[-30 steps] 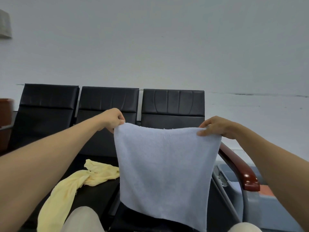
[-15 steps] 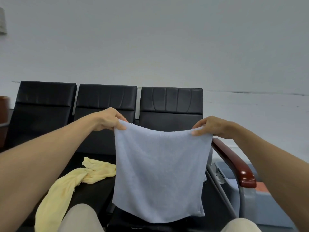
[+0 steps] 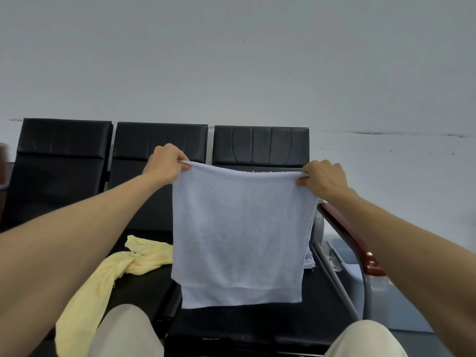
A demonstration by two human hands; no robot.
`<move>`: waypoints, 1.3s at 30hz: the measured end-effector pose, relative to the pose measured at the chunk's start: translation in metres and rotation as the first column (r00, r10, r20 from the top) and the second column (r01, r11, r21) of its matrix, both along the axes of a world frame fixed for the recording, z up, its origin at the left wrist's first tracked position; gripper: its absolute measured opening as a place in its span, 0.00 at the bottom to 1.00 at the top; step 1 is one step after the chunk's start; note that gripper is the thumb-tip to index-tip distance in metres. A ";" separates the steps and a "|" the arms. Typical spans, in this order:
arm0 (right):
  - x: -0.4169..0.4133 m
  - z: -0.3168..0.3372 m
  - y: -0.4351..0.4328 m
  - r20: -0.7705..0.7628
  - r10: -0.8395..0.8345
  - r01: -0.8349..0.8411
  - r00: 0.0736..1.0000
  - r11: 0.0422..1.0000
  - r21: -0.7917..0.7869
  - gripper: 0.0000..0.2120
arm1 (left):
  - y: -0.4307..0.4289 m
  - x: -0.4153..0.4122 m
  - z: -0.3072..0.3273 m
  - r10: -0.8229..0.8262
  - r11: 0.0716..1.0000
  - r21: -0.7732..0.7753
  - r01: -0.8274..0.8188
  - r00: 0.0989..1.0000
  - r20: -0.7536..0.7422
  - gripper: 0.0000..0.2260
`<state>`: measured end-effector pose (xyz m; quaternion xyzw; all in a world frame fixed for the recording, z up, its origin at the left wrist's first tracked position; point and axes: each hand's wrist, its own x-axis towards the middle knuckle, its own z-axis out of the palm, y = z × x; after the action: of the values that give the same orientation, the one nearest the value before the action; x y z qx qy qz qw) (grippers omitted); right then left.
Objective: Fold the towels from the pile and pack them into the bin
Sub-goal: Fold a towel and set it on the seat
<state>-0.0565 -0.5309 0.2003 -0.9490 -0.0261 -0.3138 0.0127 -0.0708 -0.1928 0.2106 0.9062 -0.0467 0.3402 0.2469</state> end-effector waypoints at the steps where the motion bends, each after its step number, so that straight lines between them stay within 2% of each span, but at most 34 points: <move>1: 0.000 0.000 -0.001 0.003 0.000 0.000 1.000 1.000 -0.017 0.08 | 0.000 0.000 -0.001 -0.001 1.000 0.008 0.001 1.000 0.003 0.09; 4: 0.000 0.002 -0.002 -0.012 0.004 -0.004 1.000 1.000 -0.009 0.08 | -0.001 -0.001 -0.002 0.008 0.998 0.069 -0.007 1.000 -0.014 0.09; 7: 0.002 0.002 -0.001 -0.053 -0.001 0.000 0.999 1.000 -0.022 0.06 | 0.001 0.000 -0.003 0.032 0.986 0.166 -0.016 0.995 -0.096 0.10; 11: 0.002 -0.001 0.005 -0.080 -0.023 0.020 0.996 0.999 -0.042 0.13 | -0.001 0.000 -0.006 0.056 0.972 0.233 -0.014 0.982 -0.178 0.08; 13: 0.004 -0.003 0.006 -0.077 -0.024 0.023 0.997 1.000 -0.015 0.13 | -0.005 0.001 -0.008 0.056 0.969 0.245 -0.011 0.982 -0.180 0.06; 16: 0.009 -0.008 0.005 -0.093 -0.023 0.027 0.995 0.999 0.046 0.08 | -0.007 0.005 -0.013 0.071 0.967 0.254 -0.015 0.974 -0.213 0.05; 18: 0.013 -0.012 0.004 -0.114 -0.020 0.028 0.993 0.997 0.071 0.10 | -0.006 0.006 -0.018 0.081 0.957 0.291 -0.001 0.961 -0.265 0.04; 21: 0.019 -0.019 0.001 -0.128 -0.022 0.026 0.992 0.999 0.037 0.09 | -0.009 0.005 -0.024 0.082 0.930 0.368 0.019 0.963 -0.257 0.10; 24: 0.023 -0.025 -0.005 -0.164 -0.017 0.017 0.986 1.000 -0.004 0.11 | -0.010 0.005 -0.026 0.064 0.917 0.395 0.050 0.961 -0.270 0.10; 26: 0.020 -0.024 -0.008 -0.175 -0.014 0.015 0.984 1.000 0.004 0.08 | -0.009 0.005 -0.023 0.046 0.928 0.367 0.067 0.956 -0.290 0.11; 28: 0.018 -0.022 -0.010 -0.160 -0.019 0.022 0.987 1.000 0.019 0.03 | -0.007 0.006 -0.020 0.028 0.935 0.348 0.072 0.961 -0.274 0.08; 31: 0.018 -0.021 -0.011 -0.169 -0.012 0.024 0.985 0.997 0.068 0.06 | -0.008 0.006 -0.018 0.021 0.926 0.370 0.069 0.972 -0.233 0.03; 35: 0.022 -0.022 -0.017 -0.221 0.045 0.005 0.974 0.975 0.221 0.13 | 0.000 0.010 -0.014 -0.122 0.953 0.225 0.203 0.937 -0.328 0.07; 37: 0.023 -0.024 -0.021 -0.243 0.064 0.007 0.968 0.960 0.280 0.15 | 0.005 0.008 -0.013 -0.246 0.955 0.050 0.292 0.875 -0.416 0.08; 39: 0.027 -0.026 -0.025 -0.242 0.086 0.000 0.967 0.942 0.335 0.15 | 0.007 0.006 -0.014 -0.355 0.935 -0.161 0.317 0.831 -0.429 0.10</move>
<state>-0.0299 -0.5559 0.1740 -0.9646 0.0084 -0.1898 0.1828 -0.0649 -0.1860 0.1969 0.9265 -0.1325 0.0735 0.3443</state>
